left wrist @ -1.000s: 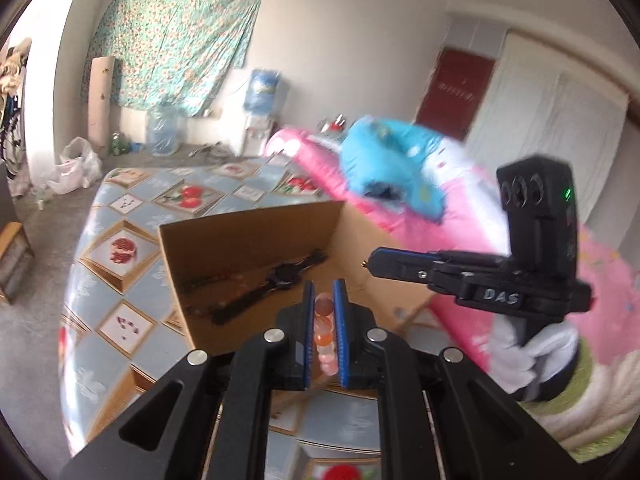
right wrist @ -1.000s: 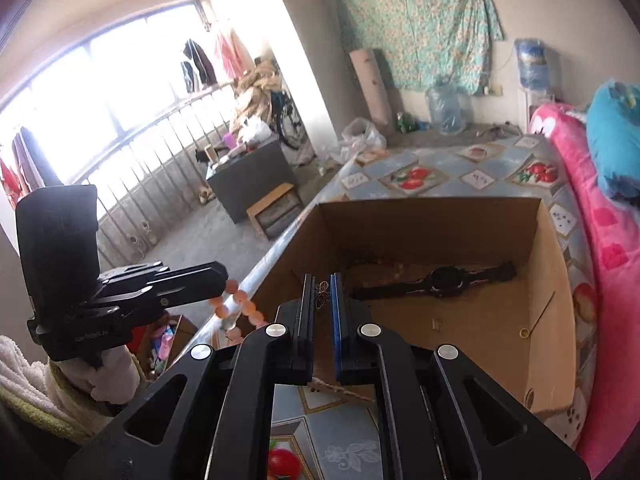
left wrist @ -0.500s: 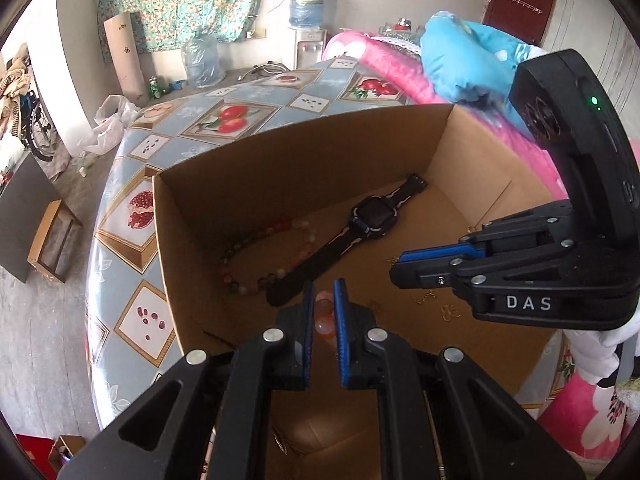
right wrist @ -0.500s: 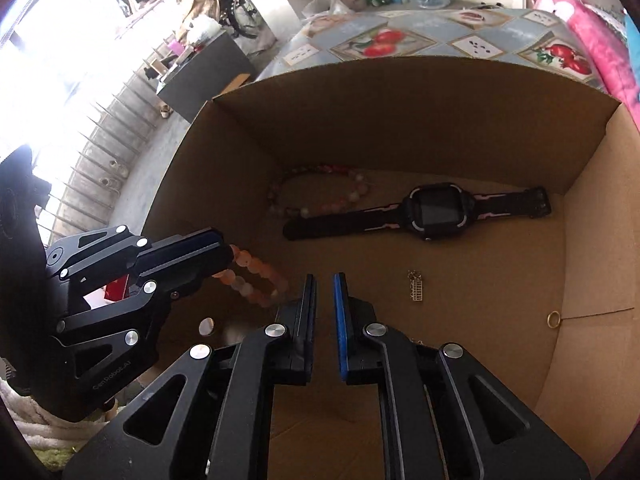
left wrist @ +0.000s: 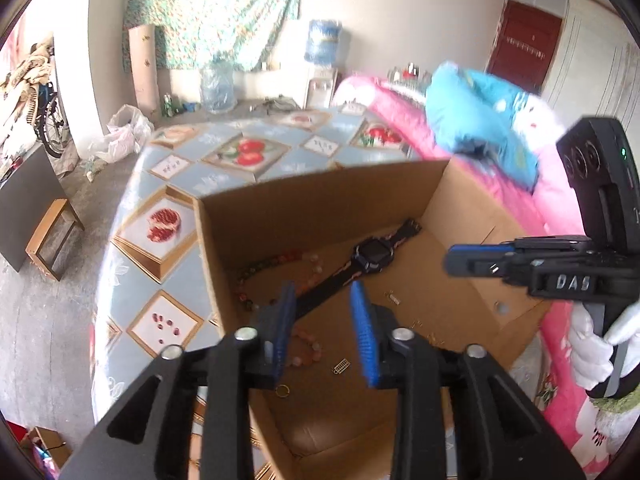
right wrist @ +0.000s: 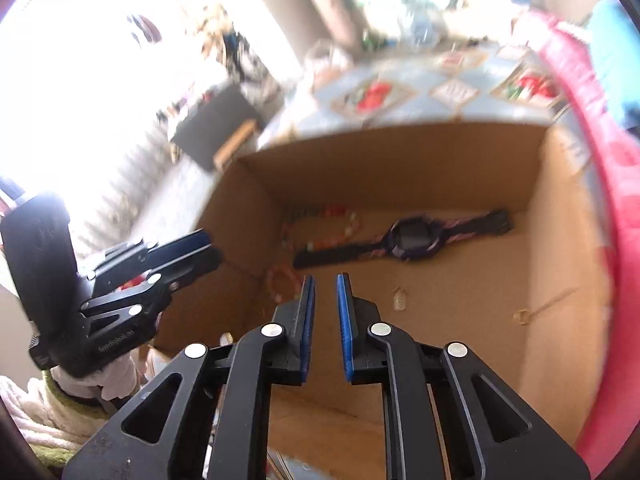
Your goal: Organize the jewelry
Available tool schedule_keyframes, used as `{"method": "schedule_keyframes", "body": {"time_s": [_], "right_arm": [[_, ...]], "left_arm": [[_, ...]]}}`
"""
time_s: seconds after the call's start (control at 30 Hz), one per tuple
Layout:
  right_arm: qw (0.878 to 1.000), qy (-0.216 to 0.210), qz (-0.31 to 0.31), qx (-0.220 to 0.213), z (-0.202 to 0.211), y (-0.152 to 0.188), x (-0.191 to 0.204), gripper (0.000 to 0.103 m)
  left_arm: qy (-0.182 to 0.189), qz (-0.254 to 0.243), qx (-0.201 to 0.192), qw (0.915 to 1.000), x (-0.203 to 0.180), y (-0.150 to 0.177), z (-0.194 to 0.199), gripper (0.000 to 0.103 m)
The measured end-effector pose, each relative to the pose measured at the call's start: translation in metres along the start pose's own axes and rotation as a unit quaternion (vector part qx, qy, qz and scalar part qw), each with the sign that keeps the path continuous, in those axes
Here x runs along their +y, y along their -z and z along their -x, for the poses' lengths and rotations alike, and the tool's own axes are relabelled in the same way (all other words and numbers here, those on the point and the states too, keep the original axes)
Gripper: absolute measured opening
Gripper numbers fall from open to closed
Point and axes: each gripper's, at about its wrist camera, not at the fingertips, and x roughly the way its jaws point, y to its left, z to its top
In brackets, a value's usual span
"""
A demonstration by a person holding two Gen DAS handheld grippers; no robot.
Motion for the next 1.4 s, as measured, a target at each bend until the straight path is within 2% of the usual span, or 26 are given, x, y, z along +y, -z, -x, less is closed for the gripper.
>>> {"method": "schedule_keyframes", "body": {"time_s": [0.07, 0.1, 0.17, 0.23, 0.33, 0.47, 0.53, 0.63, 0.77, 1.03, 1.23, 1.4], "right_arm": [[0.998, 0.023, -0.012, -0.052, 0.034, 0.003, -0.01, 0.02], [0.996, 0.035, -0.021, -0.074, 0.048, 0.006, -0.017, 0.023], [0.992, 0.053, -0.044, -0.107, 0.073, 0.012, -0.034, 0.028], [0.986, 0.079, -0.077, -0.123, 0.088, 0.02, -0.058, 0.031], [0.983, 0.074, -0.127, -0.107, 0.091, 0.032, -0.089, 0.033], [0.983, 0.045, -0.172, -0.043, 0.06, 0.054, -0.113, 0.034], [0.984, 0.024, -0.177, -0.021, 0.048, 0.064, -0.11, 0.034], [0.986, 0.044, -0.156, -0.025, 0.046, 0.071, -0.095, 0.036], [0.987, 0.032, -0.156, -0.027, 0.053, 0.083, -0.079, 0.037], [0.986, 0.02, -0.165, -0.031, 0.055, 0.115, -0.062, 0.037], [0.985, 0.018, -0.17, -0.035, 0.063, 0.143, -0.048, 0.038], [0.988, 0.032, -0.15, -0.033, 0.067, 0.158, -0.035, 0.04]], "left_arm": [[-0.003, 0.016, -0.033, 0.9993, 0.008, 0.004, 0.025, 0.049], [-0.005, 0.027, -0.047, 0.9985, 0.013, 0.007, 0.037, 0.051], [-0.003, 0.049, -0.066, 0.9966, 0.024, 0.015, 0.054, 0.062], [-0.004, 0.074, -0.069, 0.9949, 0.035, 0.026, 0.065, 0.065], [0.007, 0.102, -0.045, 0.9937, 0.045, 0.041, 0.062, 0.069], [0.046, 0.146, 0.006, 0.9882, 0.05, 0.063, 0.041, 0.069], [0.063, 0.164, 0.02, 0.9842, 0.049, 0.071, 0.032, 0.069], [0.085, 0.181, 0.031, 0.9793, 0.049, 0.08, 0.024, 0.069], [0.104, 0.195, 0.036, 0.9745, 0.049, 0.088, 0.018, 0.069], [0.077, 0.189, 0.017, 0.9788, 0.048, 0.105, 0.042, 0.069], [0.075, 0.193, 0.012, 0.9782, 0.042, 0.131, 0.064, 0.069], [0.069, 0.184, 0.004, 0.9804, 0.032, 0.152, 0.082, 0.069]]}}
